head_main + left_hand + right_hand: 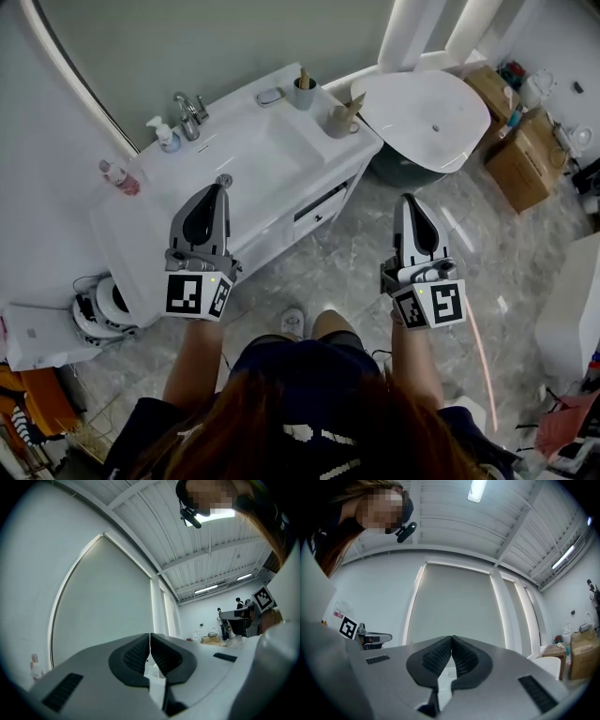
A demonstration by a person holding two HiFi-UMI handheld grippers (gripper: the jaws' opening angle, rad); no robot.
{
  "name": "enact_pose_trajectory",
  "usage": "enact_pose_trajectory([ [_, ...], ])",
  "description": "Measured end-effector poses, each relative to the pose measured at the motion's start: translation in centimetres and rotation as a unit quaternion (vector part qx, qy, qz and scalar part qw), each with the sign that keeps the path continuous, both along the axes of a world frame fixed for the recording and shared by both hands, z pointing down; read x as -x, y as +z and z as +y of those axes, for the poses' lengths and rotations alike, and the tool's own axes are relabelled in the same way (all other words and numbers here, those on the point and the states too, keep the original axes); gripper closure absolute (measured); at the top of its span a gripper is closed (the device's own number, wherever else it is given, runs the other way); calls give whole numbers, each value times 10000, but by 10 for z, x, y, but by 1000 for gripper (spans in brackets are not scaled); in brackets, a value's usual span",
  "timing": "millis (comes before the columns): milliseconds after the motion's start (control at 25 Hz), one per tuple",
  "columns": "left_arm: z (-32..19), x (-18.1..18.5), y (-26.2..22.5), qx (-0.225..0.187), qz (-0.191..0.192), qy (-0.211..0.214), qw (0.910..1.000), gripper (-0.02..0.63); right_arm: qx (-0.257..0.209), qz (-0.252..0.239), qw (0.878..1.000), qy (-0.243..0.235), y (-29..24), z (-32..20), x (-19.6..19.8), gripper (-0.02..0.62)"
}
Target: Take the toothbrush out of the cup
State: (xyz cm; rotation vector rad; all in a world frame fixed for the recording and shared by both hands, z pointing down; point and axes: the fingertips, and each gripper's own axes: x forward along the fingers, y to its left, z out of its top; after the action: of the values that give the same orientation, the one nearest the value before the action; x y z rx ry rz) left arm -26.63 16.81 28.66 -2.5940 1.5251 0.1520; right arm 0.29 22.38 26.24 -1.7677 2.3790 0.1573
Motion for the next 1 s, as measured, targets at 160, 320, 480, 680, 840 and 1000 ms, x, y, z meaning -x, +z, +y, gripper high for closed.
enact_pose_trajectory([
  [160,-26,6,14,140,20,-7,9999,583,105,47,9999,-11,7,-26,4,580],
  [320,-49,7,22,196,-7,-86,9998,583,95,23,9999,-74,11,-55,0,580],
  [480,-80,5,25,191,-43,-256,9995,583,111,-50,9997,-210,19,-99,-7,580],
  [680,-143,-5,24,219,-19,-510,9985,583,71,-53,9991,-417,19,-175,-21,580],
  [840,-207,-28,22,199,27,-659,9976,583,139,-19,9983,-566,22,-250,-47,580],
  [1000,-271,-55,22,186,87,-780,9967,583,225,17,9970,-736,23,-323,-75,580],
])
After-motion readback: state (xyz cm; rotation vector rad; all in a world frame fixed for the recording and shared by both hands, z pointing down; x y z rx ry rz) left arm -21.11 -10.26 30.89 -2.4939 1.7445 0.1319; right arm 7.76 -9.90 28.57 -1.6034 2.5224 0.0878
